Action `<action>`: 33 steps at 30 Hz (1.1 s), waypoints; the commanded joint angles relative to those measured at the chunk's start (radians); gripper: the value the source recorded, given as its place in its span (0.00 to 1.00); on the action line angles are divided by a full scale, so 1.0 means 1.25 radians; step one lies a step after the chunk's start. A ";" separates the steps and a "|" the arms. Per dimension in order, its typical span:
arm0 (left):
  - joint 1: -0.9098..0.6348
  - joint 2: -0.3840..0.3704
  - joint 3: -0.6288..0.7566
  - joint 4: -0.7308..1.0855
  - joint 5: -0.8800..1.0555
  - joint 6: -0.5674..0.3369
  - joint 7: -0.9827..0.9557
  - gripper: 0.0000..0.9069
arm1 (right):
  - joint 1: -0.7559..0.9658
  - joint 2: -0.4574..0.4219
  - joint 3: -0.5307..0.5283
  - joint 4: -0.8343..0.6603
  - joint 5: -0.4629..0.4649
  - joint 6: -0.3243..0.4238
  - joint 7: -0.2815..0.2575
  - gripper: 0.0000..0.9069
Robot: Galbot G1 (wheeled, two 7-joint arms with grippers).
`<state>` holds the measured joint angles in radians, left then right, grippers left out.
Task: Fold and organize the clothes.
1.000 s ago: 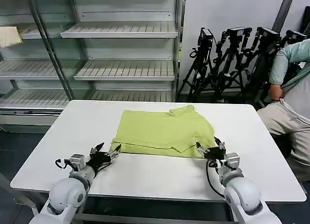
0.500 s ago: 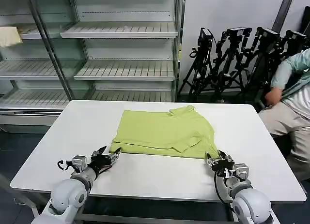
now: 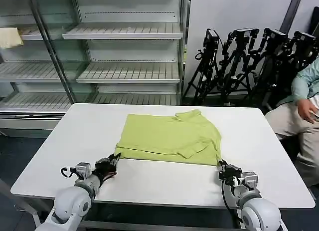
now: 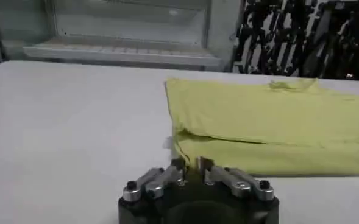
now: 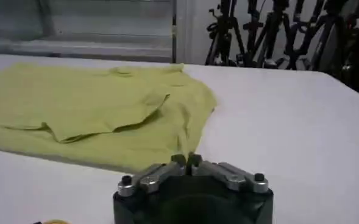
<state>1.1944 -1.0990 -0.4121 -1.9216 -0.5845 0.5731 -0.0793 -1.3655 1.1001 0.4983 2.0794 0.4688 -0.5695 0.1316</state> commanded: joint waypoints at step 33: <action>-0.008 0.090 -0.091 -0.211 -0.001 -0.007 0.053 1.00 | 0.191 0.011 -0.009 -0.002 -0.041 0.008 0.033 1.00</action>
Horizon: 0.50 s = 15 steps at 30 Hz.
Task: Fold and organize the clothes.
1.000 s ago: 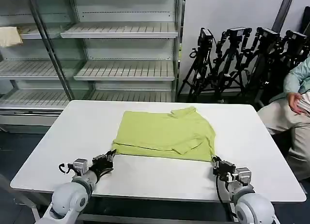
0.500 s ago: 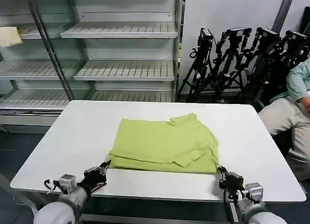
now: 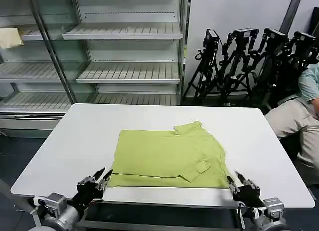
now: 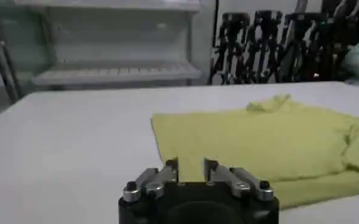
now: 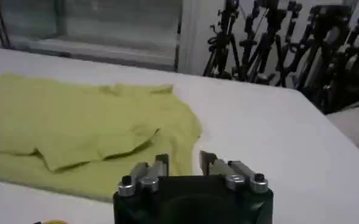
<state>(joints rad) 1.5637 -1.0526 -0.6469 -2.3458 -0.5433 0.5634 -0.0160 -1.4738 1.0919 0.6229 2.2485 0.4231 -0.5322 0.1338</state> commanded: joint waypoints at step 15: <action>-0.682 -0.003 0.336 0.557 -0.018 -0.028 0.010 1.00 | 0.680 0.142 -0.343 -0.573 -0.022 -0.014 0.081 1.00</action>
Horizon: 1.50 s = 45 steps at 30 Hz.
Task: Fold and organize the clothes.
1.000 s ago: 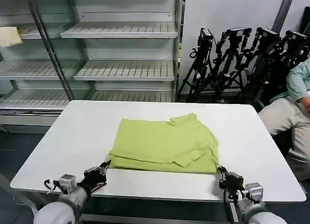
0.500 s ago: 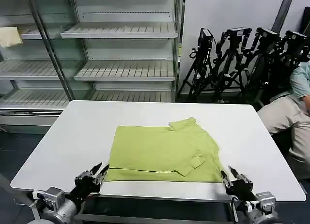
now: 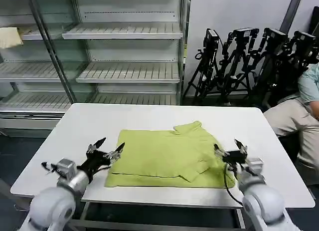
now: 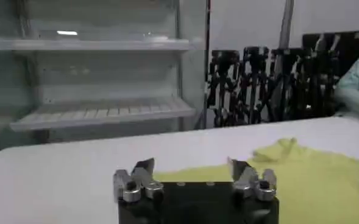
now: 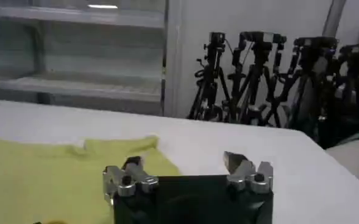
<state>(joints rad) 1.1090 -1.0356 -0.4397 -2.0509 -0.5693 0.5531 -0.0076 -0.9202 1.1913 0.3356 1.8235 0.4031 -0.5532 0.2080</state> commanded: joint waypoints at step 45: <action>-0.358 -0.033 0.206 0.520 0.013 0.015 0.090 0.01 | 0.314 0.151 -0.114 -0.475 0.071 -0.013 -0.006 0.00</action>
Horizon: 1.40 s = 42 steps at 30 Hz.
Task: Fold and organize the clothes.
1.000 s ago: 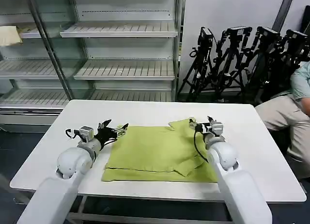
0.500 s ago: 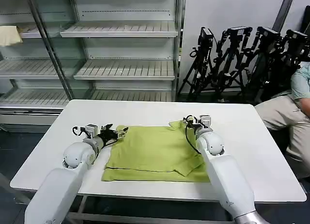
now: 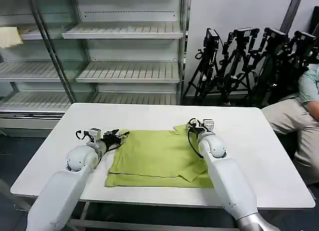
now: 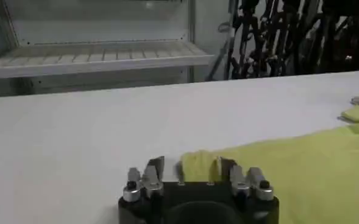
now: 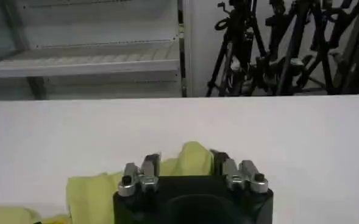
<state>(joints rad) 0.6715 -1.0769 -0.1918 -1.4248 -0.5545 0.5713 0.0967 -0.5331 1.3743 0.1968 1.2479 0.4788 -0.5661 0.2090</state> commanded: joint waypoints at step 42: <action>0.339 0.042 -0.178 -0.348 -0.031 -0.025 -0.005 0.01 | -0.359 -0.182 0.067 0.529 0.073 0.040 -0.007 0.00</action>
<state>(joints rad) 0.9563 -1.0266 -0.3552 -1.7632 -0.5990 0.5432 0.0915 -0.8656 1.1822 0.2601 1.7842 0.5719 -0.5187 0.1988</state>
